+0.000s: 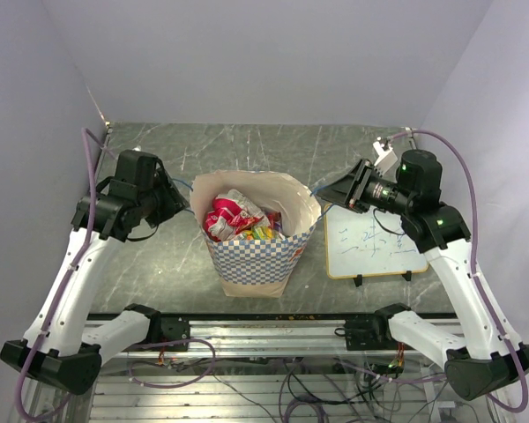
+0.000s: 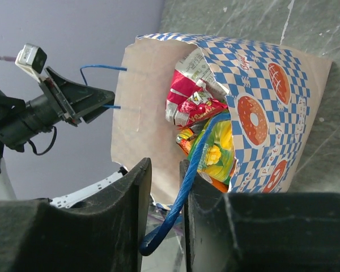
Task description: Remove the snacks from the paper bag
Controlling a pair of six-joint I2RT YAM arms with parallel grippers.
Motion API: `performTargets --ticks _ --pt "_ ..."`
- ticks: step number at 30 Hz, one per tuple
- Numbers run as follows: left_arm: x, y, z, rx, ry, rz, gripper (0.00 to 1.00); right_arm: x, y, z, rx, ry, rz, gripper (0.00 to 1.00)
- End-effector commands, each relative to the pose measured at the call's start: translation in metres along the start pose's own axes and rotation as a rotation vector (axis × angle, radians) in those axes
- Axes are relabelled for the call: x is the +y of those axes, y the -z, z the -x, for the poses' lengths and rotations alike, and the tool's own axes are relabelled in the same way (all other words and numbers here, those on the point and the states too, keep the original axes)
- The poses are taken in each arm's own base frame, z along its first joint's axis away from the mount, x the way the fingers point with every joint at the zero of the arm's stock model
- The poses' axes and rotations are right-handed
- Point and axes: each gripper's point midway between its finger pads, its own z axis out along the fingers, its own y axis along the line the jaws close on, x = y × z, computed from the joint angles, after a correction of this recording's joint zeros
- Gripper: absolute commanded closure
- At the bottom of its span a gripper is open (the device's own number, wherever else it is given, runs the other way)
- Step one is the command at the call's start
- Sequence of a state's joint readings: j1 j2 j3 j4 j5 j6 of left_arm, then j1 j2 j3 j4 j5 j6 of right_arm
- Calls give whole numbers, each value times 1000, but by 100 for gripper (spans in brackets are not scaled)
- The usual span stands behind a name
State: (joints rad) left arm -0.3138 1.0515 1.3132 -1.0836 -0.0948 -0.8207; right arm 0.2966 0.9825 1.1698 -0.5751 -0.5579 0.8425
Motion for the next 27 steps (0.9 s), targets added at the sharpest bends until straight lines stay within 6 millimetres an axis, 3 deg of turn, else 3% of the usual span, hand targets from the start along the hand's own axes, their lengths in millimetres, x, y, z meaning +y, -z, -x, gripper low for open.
performTargets --ticks 1,6,8,11,15,23,27 --pt "-16 -1 14 -36 41 -85 43 5 6 2 7 51 4 74" --pt "-19 -4 36 -67 9 -85 55 1 9 1 36 122 -32 75" --pt "-21 -4 46 -87 -1 -86 68 2 8 1 52 146 -23 82" --pt "-27 6 67 -141 -20 -81 92 9 4 2 82 187 3 100" --pt "-38 28 103 -244 -45 -79 93 28 -11 -2 119 250 36 100" --pt "-46 79 184 -491 -78 -2 93 89 -76 -35 194 301 172 100" --pt "-49 88 206 -540 -113 -8 93 117 -111 -54 238 305 253 100"
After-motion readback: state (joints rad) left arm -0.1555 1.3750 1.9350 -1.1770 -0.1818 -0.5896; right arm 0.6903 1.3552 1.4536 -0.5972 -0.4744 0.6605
